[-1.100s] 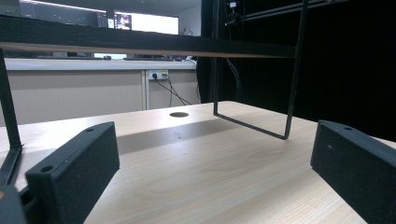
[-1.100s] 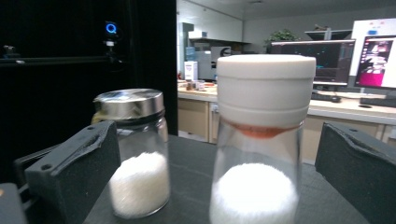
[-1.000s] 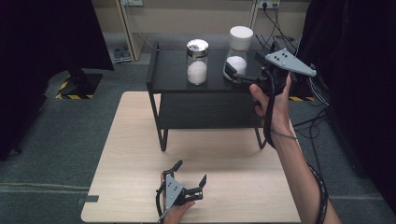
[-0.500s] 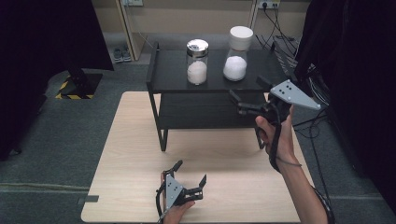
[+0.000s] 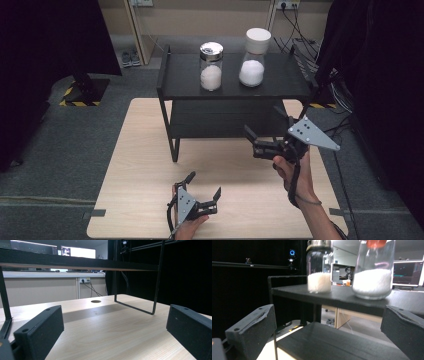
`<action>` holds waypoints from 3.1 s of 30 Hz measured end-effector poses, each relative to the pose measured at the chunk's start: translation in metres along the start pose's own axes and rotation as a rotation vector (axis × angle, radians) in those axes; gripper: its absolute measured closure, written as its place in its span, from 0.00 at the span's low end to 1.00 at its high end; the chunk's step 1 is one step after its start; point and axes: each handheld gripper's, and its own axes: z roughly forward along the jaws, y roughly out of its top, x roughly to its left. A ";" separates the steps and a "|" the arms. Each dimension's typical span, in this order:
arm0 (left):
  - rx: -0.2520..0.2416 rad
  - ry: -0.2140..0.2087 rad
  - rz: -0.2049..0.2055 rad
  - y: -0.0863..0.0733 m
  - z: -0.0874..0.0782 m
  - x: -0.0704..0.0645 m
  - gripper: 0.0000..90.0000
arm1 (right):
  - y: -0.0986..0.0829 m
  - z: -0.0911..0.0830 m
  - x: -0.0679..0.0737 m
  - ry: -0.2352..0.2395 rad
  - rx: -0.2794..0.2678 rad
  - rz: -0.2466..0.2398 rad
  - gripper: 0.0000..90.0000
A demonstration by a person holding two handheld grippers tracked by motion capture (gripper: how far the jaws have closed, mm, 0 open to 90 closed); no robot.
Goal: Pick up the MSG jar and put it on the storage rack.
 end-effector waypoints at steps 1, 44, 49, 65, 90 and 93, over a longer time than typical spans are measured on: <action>-0.002 0.000 -0.001 0.000 0.000 0.000 0.01 | -0.003 -0.001 0.000 0.001 0.000 -0.002 0.00; -0.006 0.000 -0.003 -0.001 0.000 0.000 0.01 | -0.135 -0.046 0.024 -0.056 0.051 -0.011 0.00; -0.006 -0.001 -0.003 -0.001 0.000 0.000 0.01 | -0.151 -0.047 0.028 -0.062 0.063 -0.010 0.00; -0.005 0.000 -0.003 -0.001 0.000 0.000 0.01 | -0.178 -0.051 0.037 -0.071 0.074 -0.007 0.00; -0.005 -0.005 -0.006 -0.001 0.000 0.001 0.01 | -0.201 -0.054 0.040 -0.071 0.106 0.005 0.00; -0.005 -0.005 -0.006 -0.001 0.000 0.001 0.01 | -0.201 -0.055 0.039 -0.073 0.101 0.011 0.00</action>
